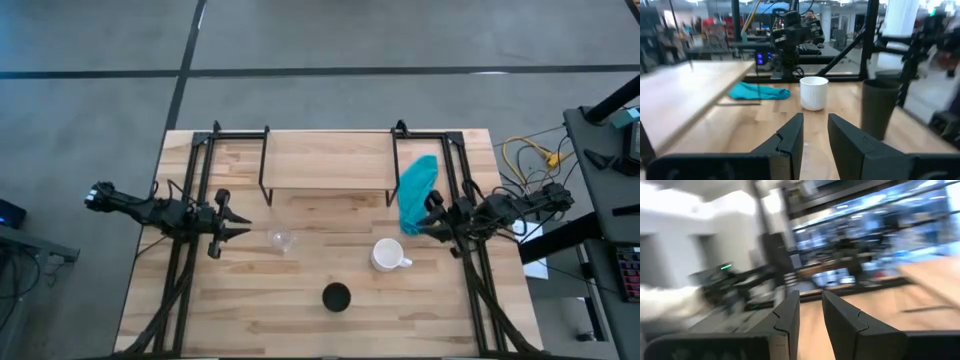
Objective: Stack small to large cups/mugs on shelf
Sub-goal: Put the transparent mug on the shelf
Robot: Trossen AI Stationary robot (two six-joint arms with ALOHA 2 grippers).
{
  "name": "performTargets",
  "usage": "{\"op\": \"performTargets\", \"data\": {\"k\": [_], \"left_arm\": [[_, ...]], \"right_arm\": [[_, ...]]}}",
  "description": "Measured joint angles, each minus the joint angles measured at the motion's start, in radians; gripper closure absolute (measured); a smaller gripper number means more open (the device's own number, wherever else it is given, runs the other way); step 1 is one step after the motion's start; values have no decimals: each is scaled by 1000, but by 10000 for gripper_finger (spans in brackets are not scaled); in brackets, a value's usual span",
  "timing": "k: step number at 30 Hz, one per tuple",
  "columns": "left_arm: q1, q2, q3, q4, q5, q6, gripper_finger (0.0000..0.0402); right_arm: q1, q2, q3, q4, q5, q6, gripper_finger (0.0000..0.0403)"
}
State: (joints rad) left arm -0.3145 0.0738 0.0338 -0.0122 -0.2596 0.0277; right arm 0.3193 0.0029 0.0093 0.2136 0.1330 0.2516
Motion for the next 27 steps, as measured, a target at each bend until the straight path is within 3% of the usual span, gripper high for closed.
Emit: {"op": "performTargets", "data": {"k": [8, 14, 20, 27], "left_arm": [[0, 0, 0, 4, -11, 167, 327], [0, 2, -3, 28, -85, 372, 327], [0, 2, -3, 113, -89, 230, 327], [0, 32, -2, 90, -104, 53, 327]], "right_arm": [[1, 0, 0, 46, 52, 58, 323], [1, 0, 0, 57, 51, 156, 323], [1, 0, 0, 61, 53, 139, 323], [1, 9, 0, 150, 130, 149, 323]]}}
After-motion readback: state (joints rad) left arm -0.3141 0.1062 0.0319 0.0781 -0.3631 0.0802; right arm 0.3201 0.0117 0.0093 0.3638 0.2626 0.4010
